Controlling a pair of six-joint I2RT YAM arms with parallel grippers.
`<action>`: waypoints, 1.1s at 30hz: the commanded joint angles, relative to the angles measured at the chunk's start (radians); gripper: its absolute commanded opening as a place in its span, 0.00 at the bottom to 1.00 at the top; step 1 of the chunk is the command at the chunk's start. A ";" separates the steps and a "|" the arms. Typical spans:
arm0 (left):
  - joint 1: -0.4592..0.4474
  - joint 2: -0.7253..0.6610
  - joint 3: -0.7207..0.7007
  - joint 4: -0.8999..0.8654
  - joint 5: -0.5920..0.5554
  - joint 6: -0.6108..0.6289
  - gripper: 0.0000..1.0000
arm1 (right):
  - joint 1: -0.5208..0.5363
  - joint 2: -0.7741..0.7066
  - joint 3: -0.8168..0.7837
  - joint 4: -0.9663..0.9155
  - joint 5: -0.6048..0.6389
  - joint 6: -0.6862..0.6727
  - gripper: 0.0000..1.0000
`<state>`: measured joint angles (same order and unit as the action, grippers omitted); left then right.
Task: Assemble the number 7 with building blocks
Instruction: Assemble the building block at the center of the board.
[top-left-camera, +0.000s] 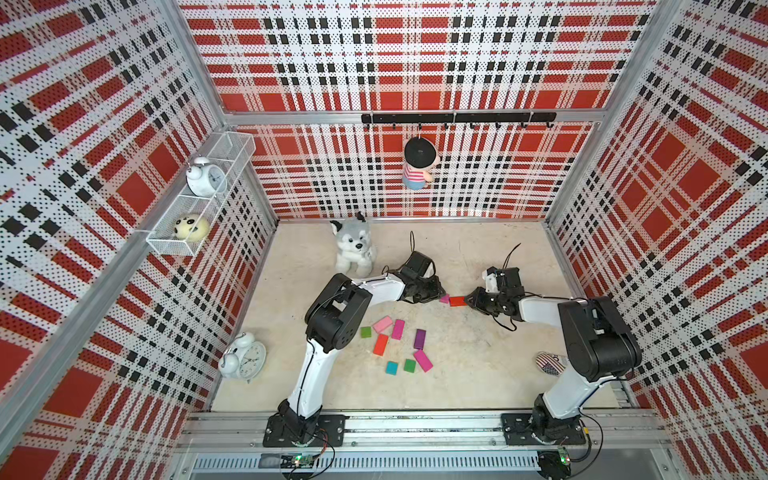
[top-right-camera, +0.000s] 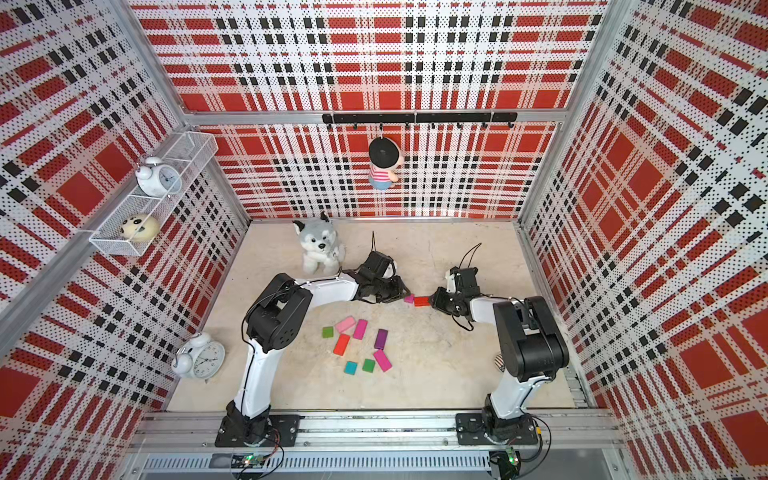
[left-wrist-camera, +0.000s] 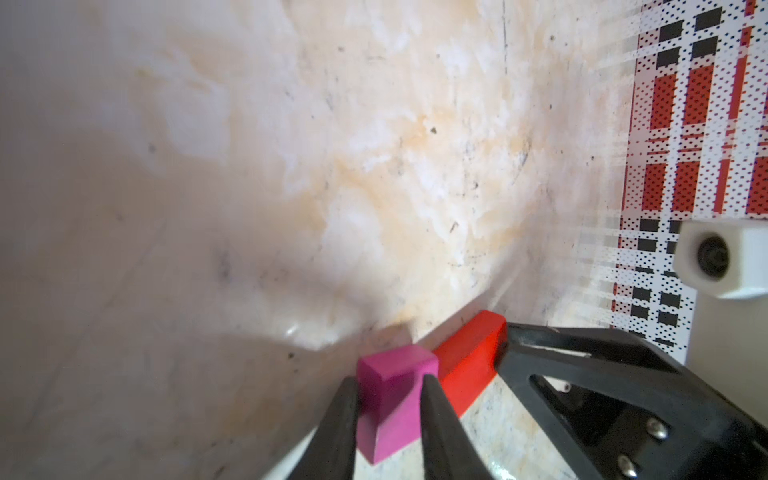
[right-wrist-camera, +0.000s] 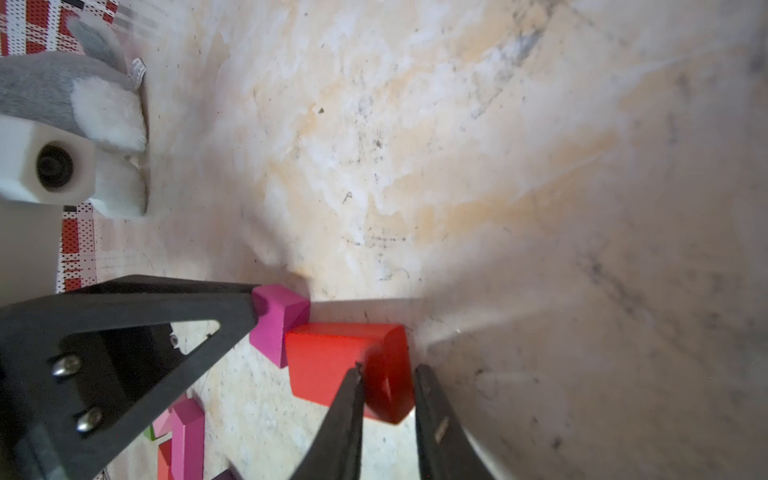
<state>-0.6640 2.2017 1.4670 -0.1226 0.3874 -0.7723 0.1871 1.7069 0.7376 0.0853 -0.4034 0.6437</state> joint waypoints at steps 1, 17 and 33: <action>0.001 0.018 0.021 -0.017 0.018 0.020 0.29 | 0.015 -0.017 -0.027 -0.010 0.050 0.052 0.28; 0.009 -0.024 0.003 -0.015 -0.017 -0.005 0.31 | 0.015 -0.105 -0.030 -0.008 0.104 0.054 0.50; 0.033 -0.028 0.040 -0.006 -0.028 0.005 0.35 | 0.108 -0.126 0.074 -0.334 0.236 -0.310 0.60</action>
<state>-0.6353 2.1792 1.4689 -0.1291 0.3653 -0.7803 0.2928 1.5654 0.7887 -0.1749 -0.2291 0.4141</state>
